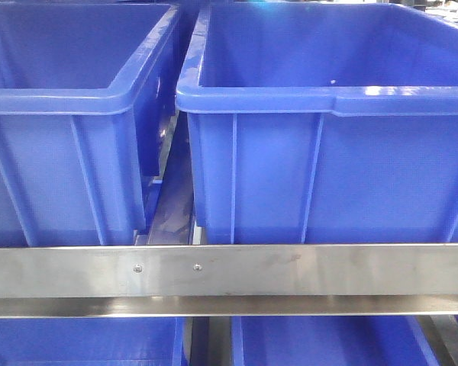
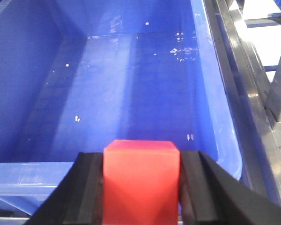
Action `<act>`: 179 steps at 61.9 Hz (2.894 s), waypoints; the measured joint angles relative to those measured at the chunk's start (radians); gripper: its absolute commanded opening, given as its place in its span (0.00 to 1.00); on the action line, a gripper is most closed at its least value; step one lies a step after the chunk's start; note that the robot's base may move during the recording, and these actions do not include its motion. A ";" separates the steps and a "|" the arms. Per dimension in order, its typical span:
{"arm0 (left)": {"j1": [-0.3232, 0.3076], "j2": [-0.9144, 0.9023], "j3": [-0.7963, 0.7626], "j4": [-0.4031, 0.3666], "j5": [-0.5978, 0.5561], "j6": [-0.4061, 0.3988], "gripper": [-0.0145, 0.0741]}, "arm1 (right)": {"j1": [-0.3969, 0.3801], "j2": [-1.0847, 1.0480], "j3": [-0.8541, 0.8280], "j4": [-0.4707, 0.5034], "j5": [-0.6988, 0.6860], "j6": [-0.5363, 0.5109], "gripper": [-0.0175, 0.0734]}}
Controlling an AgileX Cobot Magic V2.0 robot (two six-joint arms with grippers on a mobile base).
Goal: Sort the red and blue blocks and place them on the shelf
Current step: 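Lower the red and blue cubes down into their blue bins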
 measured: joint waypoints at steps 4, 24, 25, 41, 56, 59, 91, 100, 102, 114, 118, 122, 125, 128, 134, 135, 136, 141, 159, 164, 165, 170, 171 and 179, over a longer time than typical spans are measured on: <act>0.000 0.000 0.000 0.000 0.000 0.000 0.30 | 0.000 0.000 0.000 0.000 0.000 0.000 0.25; 0.000 0.000 0.000 0.000 0.000 0.000 0.30 | 0.000 0.000 0.000 0.000 0.000 0.000 0.25; 0.000 0.000 0.000 0.000 0.000 0.000 0.30 | 0.000 0.000 0.000 0.000 0.000 0.000 0.25; 0.000 0.000 0.000 0.000 0.000 0.000 0.30 | 0.000 0.000 0.000 0.000 0.000 0.000 0.25; 0.000 0.000 0.000 0.000 0.000 0.000 0.30 | 0.000 0.000 0.000 0.000 0.000 0.000 0.25; 0.000 0.000 0.000 0.000 0.000 0.000 0.30 | 0.000 0.000 0.000 0.000 0.000 0.000 0.25; 0.000 0.000 0.000 0.000 0.000 0.000 0.30 | 0.000 0.000 0.000 0.000 0.000 0.000 0.25; 0.000 0.000 0.000 0.000 0.000 0.000 0.30 | 0.000 0.000 0.000 0.000 0.000 0.000 0.25; 0.000 0.000 0.000 0.000 0.000 0.000 0.30 | 0.000 0.000 0.000 0.000 0.000 0.000 0.25; 0.000 0.000 0.000 0.000 0.000 0.000 0.30 | 0.000 0.000 0.000 0.000 0.000 0.000 0.25; 0.000 0.000 0.000 0.000 -0.003 0.000 0.30 | 0.000 0.000 0.000 0.000 0.000 0.000 0.25; 0.000 0.000 0.000 0.000 -0.007 0.000 0.30 | 0.000 0.000 0.000 0.000 -0.002 0.000 0.25; 0.000 0.000 0.000 0.000 -0.010 0.000 0.30 | 0.000 0.000 0.000 0.000 -0.004 0.000 0.25; 0.000 0.000 0.000 0.000 -0.010 0.000 0.30 | 0.000 0.000 0.000 0.000 -0.012 0.000 0.25; 0.000 0.000 0.000 0.000 -0.031 0.000 0.30 | 0.000 0.000 -0.004 0.000 -0.024 0.000 0.25; 0.000 0.000 0.000 0.000 -0.036 0.000 0.30 | 0.000 0.000 -0.010 0.000 -0.025 0.000 0.25; 0.000 0.000 0.000 0.000 -0.041 0.000 0.30 | 0.000 0.000 -0.014 0.000 -0.025 0.000 0.25; 0.000 0.000 -0.009 0.000 -0.059 0.000 0.30 | 0.000 0.003 -0.038 0.000 -0.029 0.000 0.25; 0.000 0.102 -0.130 0.000 -0.089 0.000 0.30 | 0.000 0.150 -0.194 0.000 -0.031 0.000 0.25; 0.000 0.158 -0.174 0.000 -0.091 0.000 0.30 | 0.000 0.219 -0.239 0.000 -0.031 0.000 0.25; 0.000 0.169 -0.185 0.000 -0.091 0.000 0.30 | 0.000 0.229 -0.246 0.000 -0.033 0.000 0.25; 0.000 0.236 -0.228 0.000 -0.093 0.000 0.30 | 0.000 0.288 -0.286 0.000 -0.040 0.000 0.25; 0.000 0.247 -0.235 0.000 -0.096 0.000 0.30 | 0.000 0.299 -0.293 0.000 -0.042 0.000 0.25; 0.000 0.365 -0.300 0.000 -0.113 0.000 0.30 | 0.000 0.402 -0.349 0.000 -0.053 0.000 0.25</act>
